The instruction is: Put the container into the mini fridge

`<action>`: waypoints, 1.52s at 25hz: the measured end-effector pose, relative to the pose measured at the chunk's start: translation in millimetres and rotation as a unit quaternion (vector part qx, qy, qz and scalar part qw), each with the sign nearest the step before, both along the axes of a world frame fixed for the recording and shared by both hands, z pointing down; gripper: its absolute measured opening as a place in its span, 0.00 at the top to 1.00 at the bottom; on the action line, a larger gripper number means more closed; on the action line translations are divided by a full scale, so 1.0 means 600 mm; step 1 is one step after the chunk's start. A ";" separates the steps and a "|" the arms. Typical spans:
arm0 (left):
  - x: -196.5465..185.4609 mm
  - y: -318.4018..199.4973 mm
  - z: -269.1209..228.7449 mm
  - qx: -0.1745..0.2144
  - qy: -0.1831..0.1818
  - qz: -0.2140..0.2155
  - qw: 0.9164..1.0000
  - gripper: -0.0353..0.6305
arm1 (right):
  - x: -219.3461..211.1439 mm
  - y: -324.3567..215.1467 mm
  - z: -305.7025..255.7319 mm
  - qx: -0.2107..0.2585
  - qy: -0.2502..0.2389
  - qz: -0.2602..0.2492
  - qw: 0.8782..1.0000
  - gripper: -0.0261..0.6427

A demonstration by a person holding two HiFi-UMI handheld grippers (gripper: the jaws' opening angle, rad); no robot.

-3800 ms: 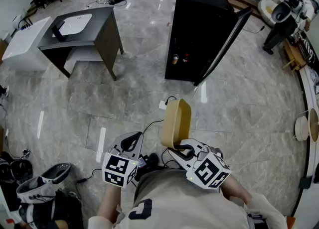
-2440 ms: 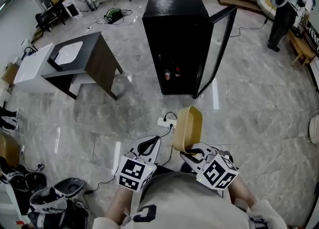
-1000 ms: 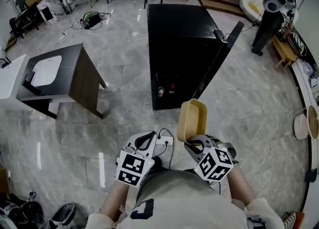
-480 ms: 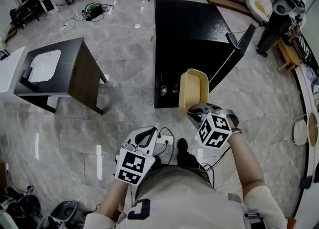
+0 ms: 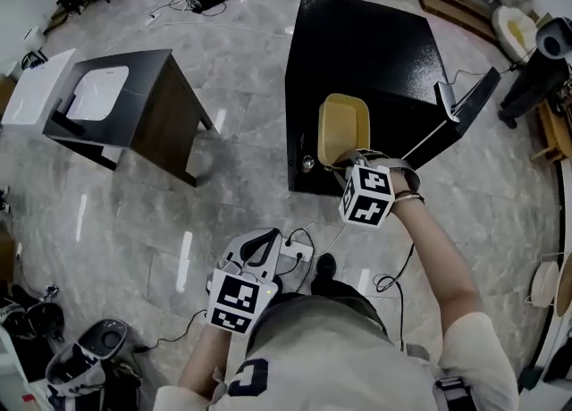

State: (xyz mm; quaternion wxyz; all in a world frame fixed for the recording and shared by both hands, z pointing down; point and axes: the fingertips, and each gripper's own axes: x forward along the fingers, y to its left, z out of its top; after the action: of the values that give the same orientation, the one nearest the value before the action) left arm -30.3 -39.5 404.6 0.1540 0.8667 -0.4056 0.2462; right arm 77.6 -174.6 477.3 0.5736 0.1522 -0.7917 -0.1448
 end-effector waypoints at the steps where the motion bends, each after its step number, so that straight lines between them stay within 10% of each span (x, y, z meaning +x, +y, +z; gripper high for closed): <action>1: 0.009 -0.003 0.002 -0.002 -0.002 -0.009 1.000 0.86 | 0.003 -0.014 0.004 0.000 0.001 -0.008 1.000 0.92; 18: 0.055 -0.035 -0.004 -0.003 -0.018 -0.096 0.995 0.86 | 0.040 -0.154 0.053 0.018 0.029 -0.053 0.998 0.92; 38: -0.036 -0.150 0.020 0.014 -0.023 0.008 1.000 0.86 | 0.020 -0.209 0.062 0.033 0.077 0.004 0.996 0.92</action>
State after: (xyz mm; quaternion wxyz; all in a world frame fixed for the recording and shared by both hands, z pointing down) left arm -52.1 -129.7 416.8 0.1306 0.8660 -0.4056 0.2618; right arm 89.7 -300.1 514.2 0.6285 0.1629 -0.7390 -0.1799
